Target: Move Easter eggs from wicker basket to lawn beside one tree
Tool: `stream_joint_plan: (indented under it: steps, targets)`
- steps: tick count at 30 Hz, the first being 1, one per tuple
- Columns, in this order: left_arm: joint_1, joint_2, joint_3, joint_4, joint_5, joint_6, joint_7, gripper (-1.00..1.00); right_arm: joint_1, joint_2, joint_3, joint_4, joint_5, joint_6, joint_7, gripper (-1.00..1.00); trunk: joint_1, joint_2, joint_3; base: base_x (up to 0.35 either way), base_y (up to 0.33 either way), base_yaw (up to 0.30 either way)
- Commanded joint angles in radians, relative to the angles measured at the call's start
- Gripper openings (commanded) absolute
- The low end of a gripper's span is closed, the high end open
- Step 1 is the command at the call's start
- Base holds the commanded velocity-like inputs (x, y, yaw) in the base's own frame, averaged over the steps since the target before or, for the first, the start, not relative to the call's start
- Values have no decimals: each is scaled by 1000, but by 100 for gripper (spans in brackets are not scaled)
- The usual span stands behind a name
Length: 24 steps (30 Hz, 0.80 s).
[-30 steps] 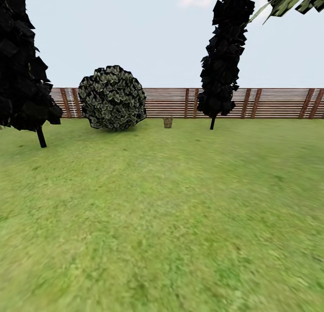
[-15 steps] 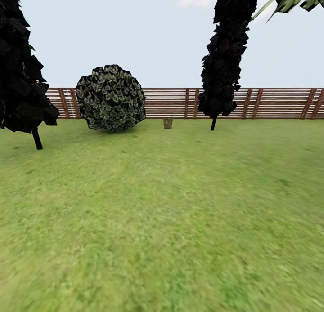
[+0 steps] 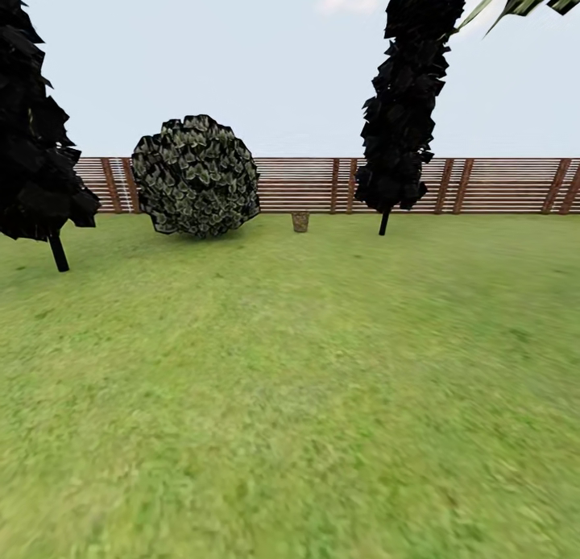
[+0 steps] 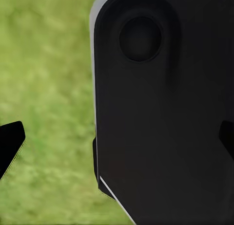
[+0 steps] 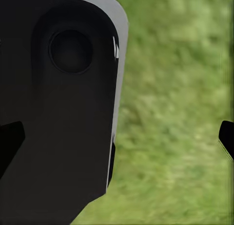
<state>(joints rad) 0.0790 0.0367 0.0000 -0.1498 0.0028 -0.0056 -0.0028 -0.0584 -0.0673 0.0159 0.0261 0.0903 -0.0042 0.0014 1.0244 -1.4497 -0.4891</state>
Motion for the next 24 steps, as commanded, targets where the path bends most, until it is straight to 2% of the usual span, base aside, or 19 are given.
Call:
stream_joint_plan:
  steps: [1,24]
  targets:
    - [1,0,0,-2,0,-1,0,100,-1,0,1,2,9,0,0,100,1,0,-1,328,0,0]
    - [1,0,0,-2,-1,-1,-4,100,-1,0,1,2,9,0,0,100,1,0,-1,328,0,-5]
